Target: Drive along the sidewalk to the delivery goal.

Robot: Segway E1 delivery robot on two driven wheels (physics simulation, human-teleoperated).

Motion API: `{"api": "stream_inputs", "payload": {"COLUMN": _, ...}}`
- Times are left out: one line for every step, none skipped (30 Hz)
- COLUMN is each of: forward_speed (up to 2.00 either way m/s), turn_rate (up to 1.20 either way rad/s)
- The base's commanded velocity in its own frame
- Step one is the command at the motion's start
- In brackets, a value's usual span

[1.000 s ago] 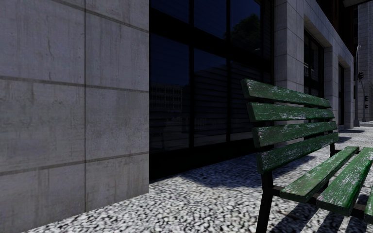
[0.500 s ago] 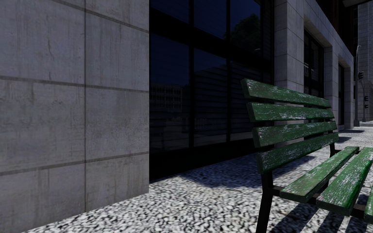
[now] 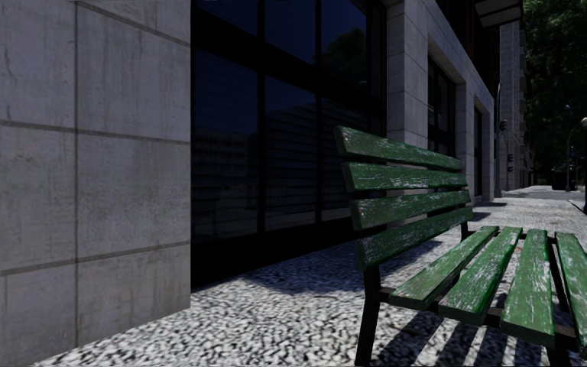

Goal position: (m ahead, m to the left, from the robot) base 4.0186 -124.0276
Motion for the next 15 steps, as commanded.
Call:
{"api": "stream_inputs", "payload": {"forward_speed": 0.0, "turn_rate": -1.2}}
{"api": "stream_inputs", "payload": {"forward_speed": 0.0, "turn_rate": -1.2}}
{"api": "stream_inputs", "payload": {"forward_speed": 0.0, "turn_rate": -1.2}}
{"api": "stream_inputs", "payload": {"forward_speed": 0.0, "turn_rate": -1.2}}
{"api": "stream_inputs", "payload": {"forward_speed": 0.0, "turn_rate": -1.2}}
{"api": "stream_inputs", "payload": {"forward_speed": 0.0, "turn_rate": -1.2}}
{"api": "stream_inputs", "payload": {"forward_speed": 0.0, "turn_rate": -1.2}}
{"api": "stream_inputs", "payload": {"forward_speed": 0.0, "turn_rate": -1.2}}
{"api": "stream_inputs", "payload": {"forward_speed": 0.0, "turn_rate": -1.2}}
{"api": "stream_inputs", "payload": {"forward_speed": 0.0, "turn_rate": -1.2}}
{"api": "stream_inputs", "payload": {"forward_speed": 0.0, "turn_rate": -1.2}}
{"api": "stream_inputs", "payload": {"forward_speed": 0.0, "turn_rate": -1.2}}
{"api": "stream_inputs", "payload": {"forward_speed": 0.0, "turn_rate": -1.2}}
{"api": "stream_inputs", "payload": {"forward_speed": 0.0, "turn_rate": -1.2}}
{"api": "stream_inputs", "payload": {"forward_speed": 0.0, "turn_rate": -1.2}}
